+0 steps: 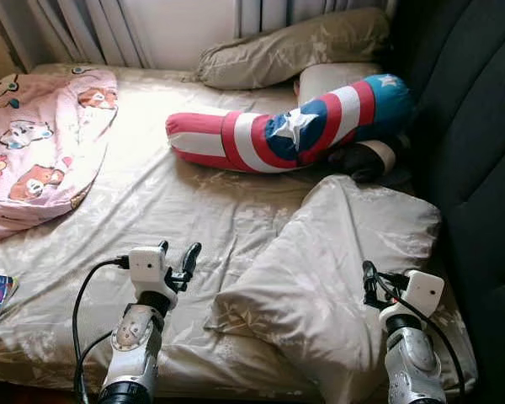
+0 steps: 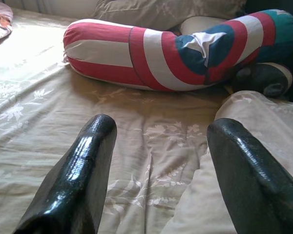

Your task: Clean up the room

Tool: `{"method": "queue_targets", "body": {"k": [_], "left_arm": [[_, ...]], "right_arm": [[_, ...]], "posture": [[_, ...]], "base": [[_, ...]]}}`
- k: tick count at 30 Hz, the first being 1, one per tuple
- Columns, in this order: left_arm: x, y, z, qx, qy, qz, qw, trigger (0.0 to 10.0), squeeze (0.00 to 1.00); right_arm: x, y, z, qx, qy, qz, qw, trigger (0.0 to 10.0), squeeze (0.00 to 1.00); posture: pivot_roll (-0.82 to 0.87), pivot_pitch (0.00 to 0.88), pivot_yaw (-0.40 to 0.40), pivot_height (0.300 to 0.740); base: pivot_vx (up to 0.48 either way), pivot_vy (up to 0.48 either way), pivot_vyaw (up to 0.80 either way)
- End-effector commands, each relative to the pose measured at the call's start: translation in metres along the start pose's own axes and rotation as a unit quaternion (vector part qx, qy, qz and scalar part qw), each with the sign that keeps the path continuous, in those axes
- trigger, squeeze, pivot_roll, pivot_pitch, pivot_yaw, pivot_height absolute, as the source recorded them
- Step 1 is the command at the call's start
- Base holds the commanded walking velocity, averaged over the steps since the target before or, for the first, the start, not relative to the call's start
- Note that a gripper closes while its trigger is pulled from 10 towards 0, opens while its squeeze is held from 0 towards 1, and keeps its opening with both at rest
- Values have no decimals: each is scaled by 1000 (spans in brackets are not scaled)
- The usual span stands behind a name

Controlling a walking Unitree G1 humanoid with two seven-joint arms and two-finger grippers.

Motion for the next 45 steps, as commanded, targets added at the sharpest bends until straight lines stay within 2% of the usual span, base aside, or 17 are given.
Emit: {"method": "queue_targets", "body": {"k": [1,8,21,34,42,45], "left_arm": [[0,-1,2,-5,0,-3,1000,10000,0],[4,-4,3,-7,2,1,1000,10000,0],[10,-8,2,-5,6,8,1000,10000,0],[9,-9,5,-13,13,0,1000,10000,0],[9,-9,5,-13,16,-3,1000,10000,0],[7,-8,6,-13,17,-6,1000,10000,0]], "right_arm": [[-7,2,1,-7,-2,-15,1000,10000,0],[-7,-1,0,-8,-9,-26,1000,10000,0],[-4,-4,-12,2,-18,-21,1000,10000,0],[-3,-5,-11,-5,-16,-22,1000,10000,0],[-10,-5,-13,-3,-9,-44,999,10000,0],[-10,-4,-13,-1,-12,-40,999,10000,0]], "posture": [[-38,60,-30,700],[-41,91,-29,670],[-35,157,-35,670],[-30,180,-33,670],[-27,183,-34,670],[-26,184,-35,646]], "base": [[0,0,0],[0,0,0],[0,0,0],[0,0,0],[0,0,0],[0,0,0]]}}
Point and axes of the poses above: a point about 5 cm out from each wrist's last joint towards the gripper, its own y axis pointing back from the gripper into the wrist, its own x axis along the axis of the wrist's last joint, z = x × y, the point moved 5 cm from there along -y, pointing out of the wrist towards the gripper, and after that the axes turned 9 degrees about y, right-handed, at the moved point
